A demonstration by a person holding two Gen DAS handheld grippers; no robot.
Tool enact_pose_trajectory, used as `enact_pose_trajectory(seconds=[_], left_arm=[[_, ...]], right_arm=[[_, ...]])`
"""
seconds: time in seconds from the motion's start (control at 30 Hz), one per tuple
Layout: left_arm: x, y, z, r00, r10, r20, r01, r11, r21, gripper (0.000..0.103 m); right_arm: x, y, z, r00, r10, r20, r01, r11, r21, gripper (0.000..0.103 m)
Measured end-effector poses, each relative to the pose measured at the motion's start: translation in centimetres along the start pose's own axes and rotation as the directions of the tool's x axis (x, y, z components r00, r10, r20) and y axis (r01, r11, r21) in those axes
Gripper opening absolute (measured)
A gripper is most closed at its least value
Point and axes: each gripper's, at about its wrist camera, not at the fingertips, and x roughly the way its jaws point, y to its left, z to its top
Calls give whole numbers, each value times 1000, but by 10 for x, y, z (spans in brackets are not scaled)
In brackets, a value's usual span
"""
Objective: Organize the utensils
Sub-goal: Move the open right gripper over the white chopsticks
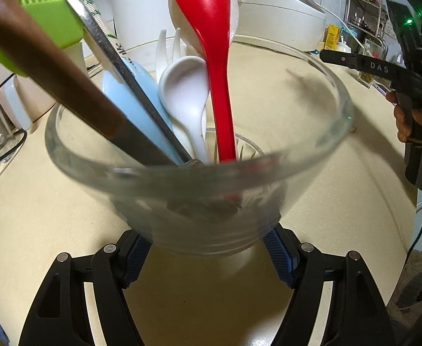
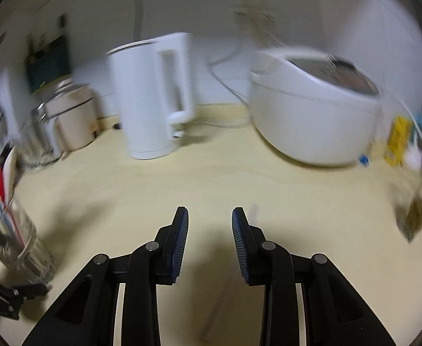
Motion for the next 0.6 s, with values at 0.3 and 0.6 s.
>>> enact_pose_trajectory(seconds=[0.3, 0.6], left_arm=[[-1, 0, -2, 1000, -5, -1, 5, 1000, -4, 78], [1, 5, -1, 1000, -6, -2, 6, 1000, -4, 78]], right_arm=[[21, -66, 2, 983, 112, -147, -69, 961, 267, 32], [51, -49, 3, 965, 52, -256, -14, 989, 148, 32]])
